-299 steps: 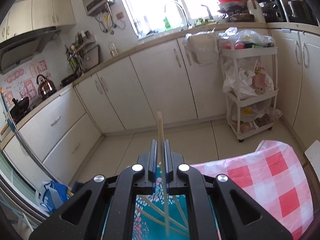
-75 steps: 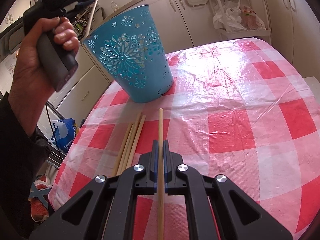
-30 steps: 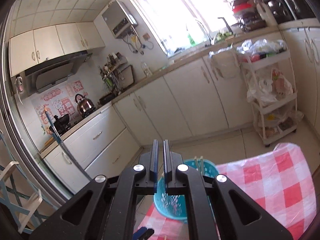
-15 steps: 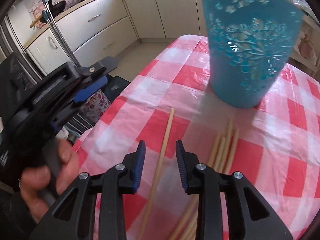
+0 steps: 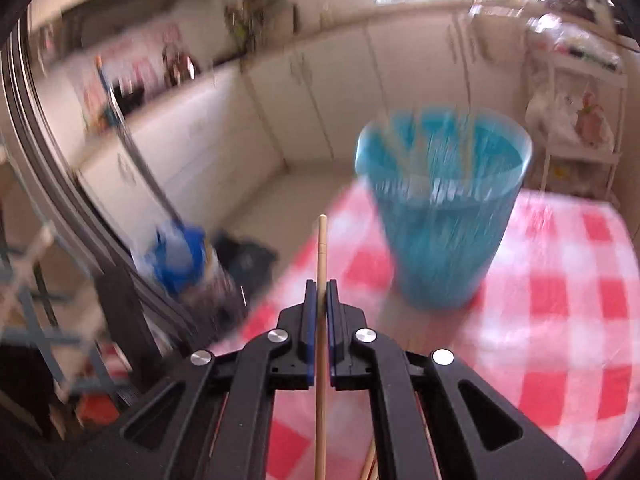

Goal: Organize utensils
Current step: 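Lower the held stick into the teal bin and open the right tool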

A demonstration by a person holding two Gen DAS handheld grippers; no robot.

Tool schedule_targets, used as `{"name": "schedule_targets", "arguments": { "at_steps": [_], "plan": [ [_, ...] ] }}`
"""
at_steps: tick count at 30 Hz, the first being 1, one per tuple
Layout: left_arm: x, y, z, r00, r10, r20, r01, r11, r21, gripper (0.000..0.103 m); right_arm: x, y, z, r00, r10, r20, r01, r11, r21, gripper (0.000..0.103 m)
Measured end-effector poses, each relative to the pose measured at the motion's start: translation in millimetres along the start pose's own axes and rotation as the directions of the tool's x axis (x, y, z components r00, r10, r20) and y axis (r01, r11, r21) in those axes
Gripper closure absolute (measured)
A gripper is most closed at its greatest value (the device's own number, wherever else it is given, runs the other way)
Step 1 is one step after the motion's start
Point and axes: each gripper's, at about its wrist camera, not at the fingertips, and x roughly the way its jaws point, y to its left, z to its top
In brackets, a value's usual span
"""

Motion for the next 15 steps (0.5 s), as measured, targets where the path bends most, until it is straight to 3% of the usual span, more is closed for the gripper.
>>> {"name": "schedule_targets", "arguments": {
  "at_steps": [2,6,8,12,15],
  "plan": [
    [1,0,0,1.000,0.001,-0.006,-0.001,1.000,0.001,0.056,-26,-8,37,0.989,0.017,0.144,-0.022,0.999,0.033,0.097],
    [2,0,0,1.000,-0.001,-0.010,0.001,1.000,0.002,0.055,-45,-24,100,0.935,-0.041,0.351,0.018,0.998,0.066,0.097],
    [3,0,0,1.000,-0.004,-0.011,0.004,1.000,0.002,0.055,-29,-34,123,0.917,-0.077,0.392,0.041,0.994,0.098,0.097],
    [4,0,0,1.000,-0.010,-0.014,0.010,1.000,0.000,0.054,-2,-48,136,0.884,-0.180,0.432,0.144,0.983,0.116,0.097],
    [4,1,0,1.000,-0.015,-0.016,0.015,1.000,0.002,0.053,26,-60,135,0.887,-0.240,0.396,0.211,0.971,0.116,0.097]
  ]
}}
